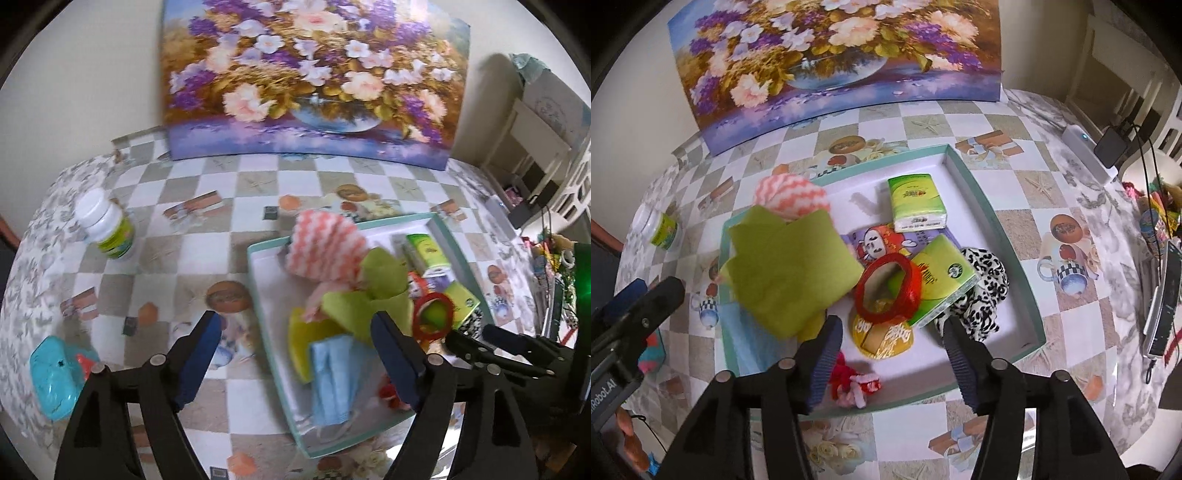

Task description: Organize soft objects

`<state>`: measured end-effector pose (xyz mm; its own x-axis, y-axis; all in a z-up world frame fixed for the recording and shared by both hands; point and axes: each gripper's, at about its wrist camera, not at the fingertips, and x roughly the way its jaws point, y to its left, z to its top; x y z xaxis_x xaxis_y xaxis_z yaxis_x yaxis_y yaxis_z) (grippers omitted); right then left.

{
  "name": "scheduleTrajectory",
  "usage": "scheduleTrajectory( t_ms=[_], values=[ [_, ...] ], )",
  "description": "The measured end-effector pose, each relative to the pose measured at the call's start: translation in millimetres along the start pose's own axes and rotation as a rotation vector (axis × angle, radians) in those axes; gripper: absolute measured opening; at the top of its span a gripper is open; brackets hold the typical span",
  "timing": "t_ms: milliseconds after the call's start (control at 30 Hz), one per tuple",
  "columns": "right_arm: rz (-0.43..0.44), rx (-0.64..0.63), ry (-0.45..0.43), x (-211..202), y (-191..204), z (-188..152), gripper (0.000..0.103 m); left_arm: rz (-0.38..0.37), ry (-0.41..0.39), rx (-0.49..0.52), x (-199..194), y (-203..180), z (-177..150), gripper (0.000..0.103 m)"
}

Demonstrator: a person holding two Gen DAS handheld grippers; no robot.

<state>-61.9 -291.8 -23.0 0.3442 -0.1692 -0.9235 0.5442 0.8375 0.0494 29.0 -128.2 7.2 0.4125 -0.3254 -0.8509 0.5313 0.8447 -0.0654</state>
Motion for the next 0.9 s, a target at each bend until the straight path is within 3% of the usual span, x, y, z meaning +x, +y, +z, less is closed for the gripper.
scheduleTrajectory(
  t_ms=[67,400,567,900],
  values=[
    [-0.006,-0.020,-0.002,-1.3,6.3,-3.3,0.065,0.006,-0.001,-0.019,-1.8,5.7,-3.8,0.090],
    [-0.048,-0.106,-0.023,-8.7,32.0,-24.0,0.086,0.084,0.018,-0.084,-9.1,32.8,-28.0,0.091],
    [-0.070,-0.133,-0.045,-16.2,41.0,-35.9,0.103,0.135,0.044,-0.095,-12.8,43.4,-44.0,0.091],
    [-0.070,-0.138,-0.064,-28.5,46.3,-56.3,0.103,0.234,0.050,-0.083,-23.6,51.9,-68.1,0.091]
  ],
)
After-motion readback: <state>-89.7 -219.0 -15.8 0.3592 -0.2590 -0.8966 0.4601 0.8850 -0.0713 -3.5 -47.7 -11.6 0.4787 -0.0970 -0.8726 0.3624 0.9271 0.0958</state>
